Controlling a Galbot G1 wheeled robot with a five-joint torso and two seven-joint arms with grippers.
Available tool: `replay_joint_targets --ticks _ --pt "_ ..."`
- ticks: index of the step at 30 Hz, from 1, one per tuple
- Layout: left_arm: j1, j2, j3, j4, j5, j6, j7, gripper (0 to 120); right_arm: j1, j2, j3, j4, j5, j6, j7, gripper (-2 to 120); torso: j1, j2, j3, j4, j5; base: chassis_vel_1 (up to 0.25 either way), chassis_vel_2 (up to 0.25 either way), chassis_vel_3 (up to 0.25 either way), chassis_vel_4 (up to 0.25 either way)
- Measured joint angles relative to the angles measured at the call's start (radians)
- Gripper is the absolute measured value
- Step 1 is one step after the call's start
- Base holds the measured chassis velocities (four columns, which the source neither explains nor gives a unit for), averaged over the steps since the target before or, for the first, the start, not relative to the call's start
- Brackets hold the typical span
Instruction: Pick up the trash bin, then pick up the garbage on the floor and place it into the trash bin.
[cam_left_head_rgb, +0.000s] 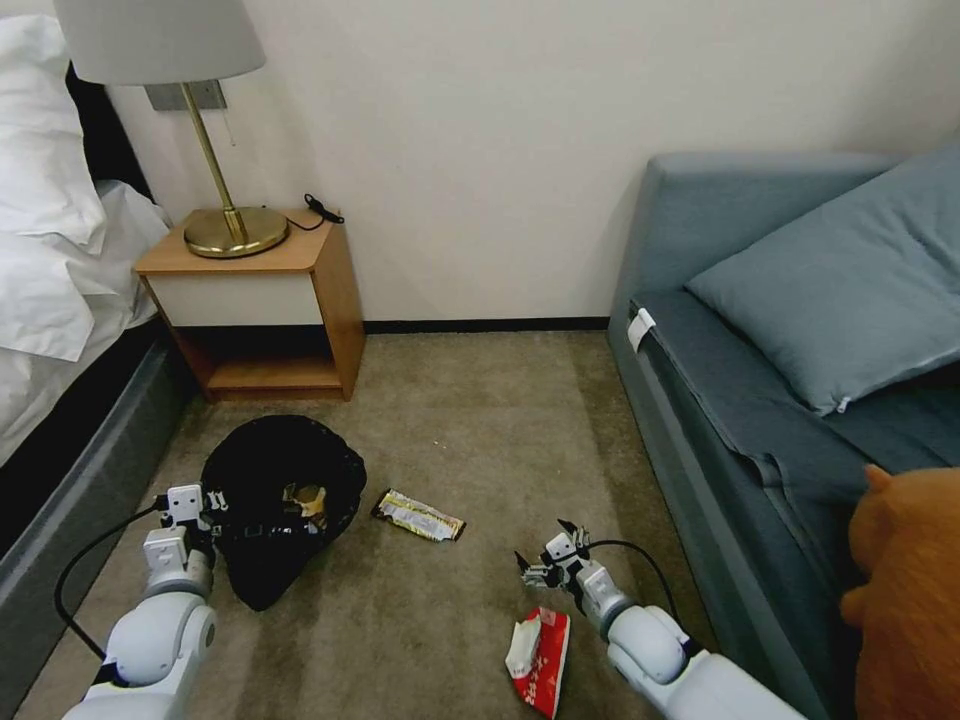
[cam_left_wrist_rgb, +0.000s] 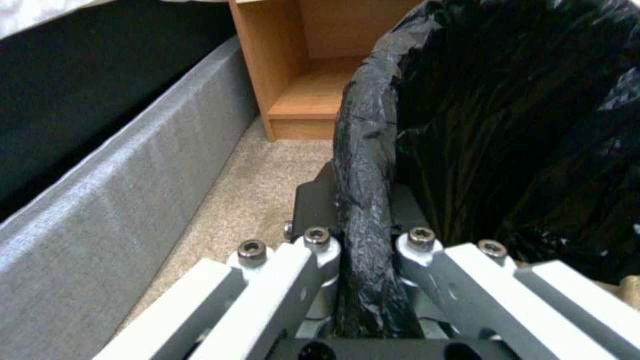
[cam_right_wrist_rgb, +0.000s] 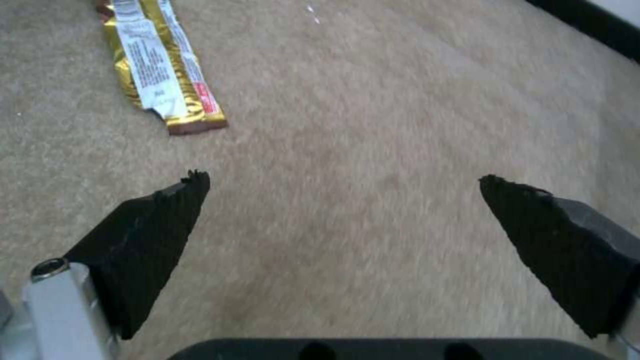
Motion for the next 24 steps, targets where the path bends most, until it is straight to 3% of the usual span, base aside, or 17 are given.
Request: replay_joint_targets --ticks 4,9,13,17,24 --pt "-0.002 0.001 0.003 0.006 0.000 -0.003 0.010 4 0.078 -0.023 -0.064 -0.036 0.023 0.015 -0.027 100 0.000 0.000 0.000 -0.0001 -0.0003 0.000 0.000 0.000 0.000" --pt "-0.002 0.001 0.010 0.011 0.000 -0.003 0.017 4 0.150 -0.032 -0.107 -0.095 -0.016 0.099 -0.092 100 0.000 0.000 0.000 0.0000 -0.0007 0.000 0.000 0.000 0.000" --pt "-0.006 -0.001 0.009 0.012 0.001 0.002 0.020 3 0.270 -0.064 -0.184 -0.133 -0.073 0.156 -0.214 100 0.000 0.000 0.000 -0.0009 -0.0017 0.000 0.000 0.000 0.000" --pt "0.009 -0.003 0.005 -0.001 0.002 0.006 0.021 3 0.353 -0.079 -0.253 -0.178 -0.127 0.214 -0.296 100 0.000 0.000 0.000 -0.0002 -0.0014 0.000 0.000 0.000 0.000" --pt "0.014 -0.001 -0.001 -0.007 0.010 0.005 0.024 3 0.395 -0.089 -0.302 -0.207 -0.190 0.277 -0.358 100 0.000 0.000 0.000 -0.0004 -0.0014 0.000 0.000 0.000 0.000"
